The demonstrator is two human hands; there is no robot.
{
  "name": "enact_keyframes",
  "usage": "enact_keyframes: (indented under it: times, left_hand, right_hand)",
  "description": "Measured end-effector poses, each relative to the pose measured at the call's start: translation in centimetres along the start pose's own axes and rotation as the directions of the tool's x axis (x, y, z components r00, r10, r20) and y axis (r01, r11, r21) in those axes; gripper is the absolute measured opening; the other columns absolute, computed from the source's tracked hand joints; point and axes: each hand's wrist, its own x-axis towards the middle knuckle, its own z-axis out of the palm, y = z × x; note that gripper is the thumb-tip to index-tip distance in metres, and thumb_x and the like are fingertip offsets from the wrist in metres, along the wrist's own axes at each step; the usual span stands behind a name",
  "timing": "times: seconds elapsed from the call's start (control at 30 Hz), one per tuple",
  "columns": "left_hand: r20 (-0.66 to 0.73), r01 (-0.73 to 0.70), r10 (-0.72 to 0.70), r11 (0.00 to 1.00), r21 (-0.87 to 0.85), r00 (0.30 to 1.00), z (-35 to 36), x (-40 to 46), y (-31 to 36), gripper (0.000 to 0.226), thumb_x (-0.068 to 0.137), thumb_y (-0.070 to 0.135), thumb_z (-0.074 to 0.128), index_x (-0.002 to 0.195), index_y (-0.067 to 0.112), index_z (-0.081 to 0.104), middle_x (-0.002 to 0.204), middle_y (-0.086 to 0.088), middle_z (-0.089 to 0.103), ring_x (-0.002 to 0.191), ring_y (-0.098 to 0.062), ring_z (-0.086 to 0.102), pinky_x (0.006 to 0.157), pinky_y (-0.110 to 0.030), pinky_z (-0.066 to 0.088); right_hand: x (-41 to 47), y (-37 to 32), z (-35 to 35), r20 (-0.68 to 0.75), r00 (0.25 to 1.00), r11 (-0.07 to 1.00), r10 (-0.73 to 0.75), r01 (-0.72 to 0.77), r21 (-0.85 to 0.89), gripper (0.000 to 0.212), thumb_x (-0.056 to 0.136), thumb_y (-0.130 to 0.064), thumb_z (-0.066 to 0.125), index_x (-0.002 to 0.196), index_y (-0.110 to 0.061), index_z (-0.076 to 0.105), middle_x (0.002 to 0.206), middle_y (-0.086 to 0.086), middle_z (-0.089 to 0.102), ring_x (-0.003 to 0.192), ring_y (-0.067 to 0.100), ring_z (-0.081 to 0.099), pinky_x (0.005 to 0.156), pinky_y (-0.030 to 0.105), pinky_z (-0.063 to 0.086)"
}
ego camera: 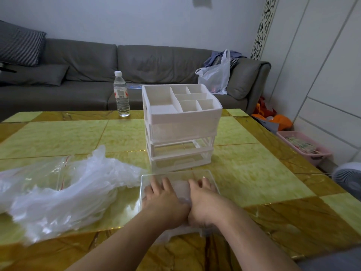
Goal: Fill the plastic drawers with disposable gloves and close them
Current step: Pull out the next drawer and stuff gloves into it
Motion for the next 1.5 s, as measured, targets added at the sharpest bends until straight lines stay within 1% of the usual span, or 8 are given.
enact_keyframes:
  times: [0.17, 0.47, 0.67, 0.87, 1.03, 1.23, 1.4, 1.5]
  left_hand:
    - [-0.022, -0.051, 0.052, 0.998, 0.029, 0.998, 0.4, -0.2, -0.4, 0.067, 0.097, 0.052, 0.042, 0.147, 0.013, 0.022, 0.153, -0.014, 0.017, 0.145, -0.035, 0.02, 0.118, -0.045, 0.025]
    - [-0.144, -0.211, 0.329, 0.827, 0.521, 0.933, -2.5, -3.1, -1.6, 0.055, 0.099, 0.041, 0.056, 0.139, 0.007, 0.041, 0.142, -0.015, 0.024, 0.129, -0.03, 0.032, 0.107, -0.037, 0.038]
    - [0.0, -0.237, 0.267, 0.857, 0.457, 0.964, -2.4, -2.2, -1.2, 0.04, 0.099, 0.029, 0.059, 0.132, 0.005, 0.054, 0.142, -0.019, 0.038, 0.133, -0.034, 0.036, 0.109, -0.037, 0.039]
    - [0.139, -0.295, 0.263, 0.898, 0.327, 0.955, -2.3, -1.3, -1.1, 0.071, 0.103, 0.031, 0.06, 0.153, -0.008, 0.028, 0.153, -0.023, 0.04, 0.137, -0.039, 0.046, 0.111, -0.041, 0.041]
    - [0.194, -0.35, 0.304, 0.895, 0.276, 0.933, -3.6, -3.0, -0.7, 0.048, 0.112, 0.034, 0.036, 0.155, 0.012, 0.038, 0.149, -0.029, 0.038, 0.134, -0.047, 0.043, 0.108, -0.052, 0.038]
    - [-0.097, -0.361, 0.383, 0.914, 0.187, 0.919, -4.5, -5.0, -2.7, 0.033, 0.099, 0.016, 0.049, 0.131, 0.007, 0.049, 0.133, -0.016, 0.052, 0.125, -0.036, 0.049, 0.098, -0.042, 0.041]
    - [-0.529, -0.428, 0.402, 0.9, 0.08, 0.747, -7.3, -6.3, -7.7, 0.05, 0.082, -0.004, 0.056, 0.126, 0.019, 0.05, 0.125, 0.004, 0.047, 0.117, -0.018, 0.042, 0.099, -0.031, 0.044]
    - [-0.65, -0.295, 0.268, 0.953, 0.071, 0.711, -8.8, -6.1, -12.8, 0.043, 0.091, 0.017, 0.069, 0.128, 0.025, 0.049, 0.125, 0.009, 0.049, 0.118, -0.014, 0.044, 0.096, -0.028, 0.045]
  right_hand:
    - [-0.7, 0.0, -0.1, -0.01, 1.0, 0.999, -0.014, 0.014, 0.043, 0.116, 0.082, -0.029, 0.086, 0.168, -0.022, 0.008, 0.174, 0.005, -0.011, 0.162, 0.03, -0.003, 0.13, 0.047, 0.022]
    - [-1.4, -0.8, -0.3, -0.011, 1.0, 1.0, 0.016, -0.017, -0.014, 0.104, 0.086, 0.0, 0.07, 0.167, -0.019, 0.007, 0.169, 0.005, 0.002, 0.16, 0.03, 0.006, 0.126, 0.045, 0.033]
    - [-1.3, -0.7, -0.5, 0.003, 1.0, 0.999, 0.025, -0.025, -0.02, 0.092, 0.089, -0.005, 0.067, 0.165, -0.019, 0.017, 0.166, 0.008, 0.007, 0.157, 0.032, 0.015, 0.125, 0.045, 0.033]
    - [-0.6, -0.2, 0.1, -0.005, 0.999, 0.999, 0.046, -0.046, -0.002, 0.108, 0.087, -0.012, 0.076, 0.168, -0.034, 0.009, 0.175, 0.004, -0.015, 0.164, 0.031, -0.003, 0.13, 0.049, 0.022]
    - [-0.8, -0.4, -0.2, -0.069, 0.997, 0.998, 0.028, -0.032, -0.057, 0.087, 0.087, -0.016, 0.074, 0.161, -0.024, 0.029, 0.165, 0.002, 0.016, 0.155, 0.026, 0.028, 0.124, 0.042, 0.035]
    - [-1.7, -0.8, -1.2, -0.256, 0.967, 0.995, 0.023, 0.002, 0.097, 0.04, 0.085, -0.005, 0.055, 0.121, -0.019, 0.069, 0.122, 0.004, 0.071, 0.109, 0.022, 0.068, 0.089, 0.038, 0.056]
    - [-2.9, -1.7, -1.5, -0.549, 0.835, 0.969, 0.034, 0.107, 0.222, 0.032, 0.084, 0.002, 0.059, 0.09, -0.026, 0.074, 0.092, -0.004, 0.075, 0.094, 0.025, 0.07, 0.075, 0.031, 0.047]
    - [-3.3, -2.4, -1.4, -0.632, 0.775, 0.952, -0.002, 0.194, 0.236, 0.032, 0.079, 0.004, 0.065, 0.072, -0.027, 0.07, 0.066, -0.01, 0.068, 0.068, 0.012, 0.064, 0.057, 0.017, 0.042]
